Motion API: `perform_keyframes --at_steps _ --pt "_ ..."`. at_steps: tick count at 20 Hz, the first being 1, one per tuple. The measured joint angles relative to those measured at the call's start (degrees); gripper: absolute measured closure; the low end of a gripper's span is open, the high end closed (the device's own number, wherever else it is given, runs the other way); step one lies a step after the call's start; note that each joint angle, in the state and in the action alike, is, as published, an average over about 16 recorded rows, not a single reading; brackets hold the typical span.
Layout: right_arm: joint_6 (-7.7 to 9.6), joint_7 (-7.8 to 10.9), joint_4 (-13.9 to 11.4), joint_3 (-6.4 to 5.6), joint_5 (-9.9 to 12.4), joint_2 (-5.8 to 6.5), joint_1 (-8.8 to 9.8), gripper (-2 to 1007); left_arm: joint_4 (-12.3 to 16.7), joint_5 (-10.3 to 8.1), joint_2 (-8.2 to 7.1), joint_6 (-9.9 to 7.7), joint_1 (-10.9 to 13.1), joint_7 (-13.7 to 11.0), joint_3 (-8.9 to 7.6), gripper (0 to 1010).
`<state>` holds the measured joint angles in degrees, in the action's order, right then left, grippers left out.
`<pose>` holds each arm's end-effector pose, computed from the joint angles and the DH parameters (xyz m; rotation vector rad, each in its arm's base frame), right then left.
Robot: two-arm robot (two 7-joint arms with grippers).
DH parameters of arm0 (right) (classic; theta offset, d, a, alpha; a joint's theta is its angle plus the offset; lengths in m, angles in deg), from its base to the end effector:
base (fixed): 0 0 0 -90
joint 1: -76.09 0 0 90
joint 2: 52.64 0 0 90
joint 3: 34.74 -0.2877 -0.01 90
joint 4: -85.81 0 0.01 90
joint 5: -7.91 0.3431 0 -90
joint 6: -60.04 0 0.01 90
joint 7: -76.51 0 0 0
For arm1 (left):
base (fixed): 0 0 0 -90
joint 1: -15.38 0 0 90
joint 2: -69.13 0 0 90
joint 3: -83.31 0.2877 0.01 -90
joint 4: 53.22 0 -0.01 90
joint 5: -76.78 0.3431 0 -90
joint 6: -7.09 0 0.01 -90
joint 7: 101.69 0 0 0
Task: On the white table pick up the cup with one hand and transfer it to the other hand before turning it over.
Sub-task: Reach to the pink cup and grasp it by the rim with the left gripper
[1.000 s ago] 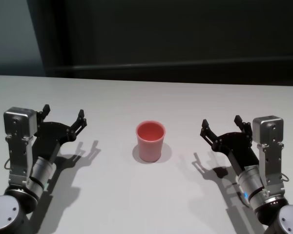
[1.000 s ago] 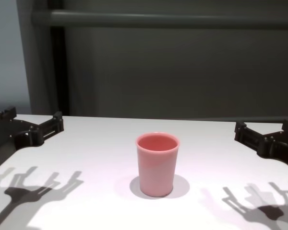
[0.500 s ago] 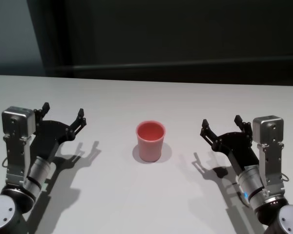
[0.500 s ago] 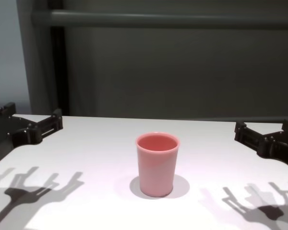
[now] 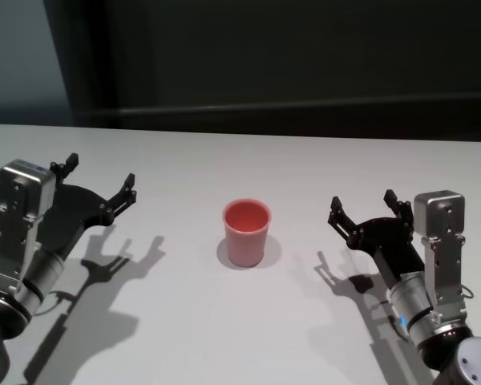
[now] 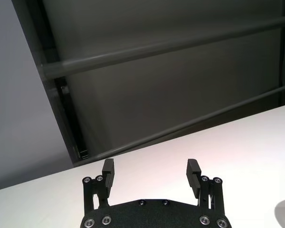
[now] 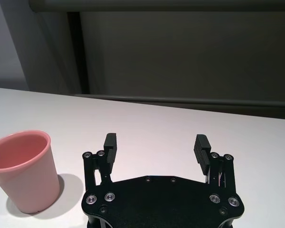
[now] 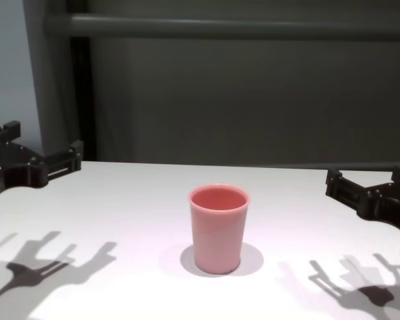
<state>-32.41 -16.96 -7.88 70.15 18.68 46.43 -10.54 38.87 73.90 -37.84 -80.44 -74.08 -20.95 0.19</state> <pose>0.3334 0.0488 -0.3059 0.0399 0.0386 -1.3663 0.3579 0.0414 -0.2881 0.1620 -0.2061 1.2706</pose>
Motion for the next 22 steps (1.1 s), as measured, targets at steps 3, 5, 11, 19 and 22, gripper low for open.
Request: perform_keyframes --at_steps 3,5,11,19,22 --pt "0.0 0.0 0.0 0.0 0.0 0.0 0.0 3 1.6 1.81 -1.95 -0.88 -0.3 -1.5 -0.11 9" --pt "0.0 0.0 0.0 0.0 0.0 0.0 0.0 3 2.6 3.19 -3.38 -1.4 -0.7 -2.5 -0.08 9" --pt "0.0 0.0 0.0 0.0 0.0 0.0 0.0 3 5.3 8.01 -8.52 -2.73 -2.8 -6.8 0.99 9" --pt "0.0 0.0 0.0 0.0 0.0 0.0 0.0 3 6.1 11.86 -14.84 -3.22 -7.9 -14.4 4.31 9" --pt "0.0 0.0 0.0 0.0 0.0 0.0 0.0 3 5.7 12.33 -16.65 -3.02 -10.3 -17.4 6.04 9"
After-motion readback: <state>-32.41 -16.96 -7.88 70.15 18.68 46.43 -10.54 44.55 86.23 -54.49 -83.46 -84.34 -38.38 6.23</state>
